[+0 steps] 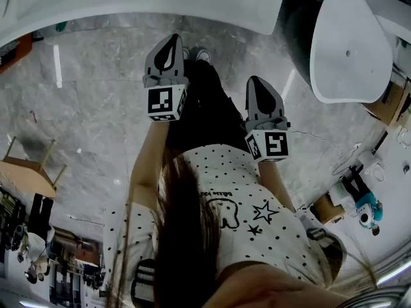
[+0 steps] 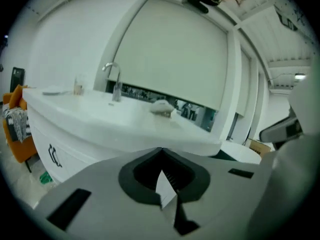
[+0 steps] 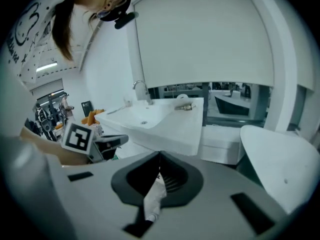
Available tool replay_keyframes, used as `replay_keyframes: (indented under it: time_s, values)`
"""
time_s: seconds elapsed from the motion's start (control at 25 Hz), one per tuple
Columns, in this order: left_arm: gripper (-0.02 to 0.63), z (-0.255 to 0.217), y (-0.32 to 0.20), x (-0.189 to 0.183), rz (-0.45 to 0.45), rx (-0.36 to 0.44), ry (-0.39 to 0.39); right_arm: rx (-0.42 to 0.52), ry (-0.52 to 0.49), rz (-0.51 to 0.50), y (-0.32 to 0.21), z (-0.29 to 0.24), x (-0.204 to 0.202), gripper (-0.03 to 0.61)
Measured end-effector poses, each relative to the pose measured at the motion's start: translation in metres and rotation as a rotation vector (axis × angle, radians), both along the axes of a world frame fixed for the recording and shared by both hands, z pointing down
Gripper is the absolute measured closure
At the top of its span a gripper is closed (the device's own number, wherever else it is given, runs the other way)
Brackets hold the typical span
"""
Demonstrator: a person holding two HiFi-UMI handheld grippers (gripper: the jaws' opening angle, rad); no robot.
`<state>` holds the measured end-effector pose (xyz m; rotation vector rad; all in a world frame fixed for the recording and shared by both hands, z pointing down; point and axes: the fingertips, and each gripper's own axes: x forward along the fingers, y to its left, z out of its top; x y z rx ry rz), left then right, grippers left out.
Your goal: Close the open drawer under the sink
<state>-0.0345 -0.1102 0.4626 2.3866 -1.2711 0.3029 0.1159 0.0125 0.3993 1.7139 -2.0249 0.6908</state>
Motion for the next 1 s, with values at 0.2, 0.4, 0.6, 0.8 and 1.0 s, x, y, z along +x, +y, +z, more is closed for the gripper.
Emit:
replay_keyframes:
  time_s: [0.2, 0.4, 0.6, 0.8, 1.0]
  values:
    - [0.607, -0.145, -0.003, 0.011, 0.0, 0.182, 0.062, 0.137, 0.005, -0.074, -0.019, -0.069, 0.006, 0.566]
    - [0.607, -0.247, 0.024, 0.012, 0.029, 0.329, 0.076, 0.268, 0.006, -0.153, -0.024, -0.127, -0.018, 0.566]
    - [0.607, -0.278, 0.062, 0.016, 0.025, 0.368, 0.103, 0.365, -0.004, -0.205, -0.024, -0.163, -0.03, 0.566]
    - [0.607, -0.272, 0.065, 0.01, 0.008, 0.362, 0.14, 0.424, 0.008, -0.265, -0.034, -0.177, -0.038, 0.566]
    - [0.607, -0.257, 0.061, 0.015, 0.024, 0.287, 0.146, 0.431, 0.017, -0.255, -0.037, -0.175, -0.035, 0.566]
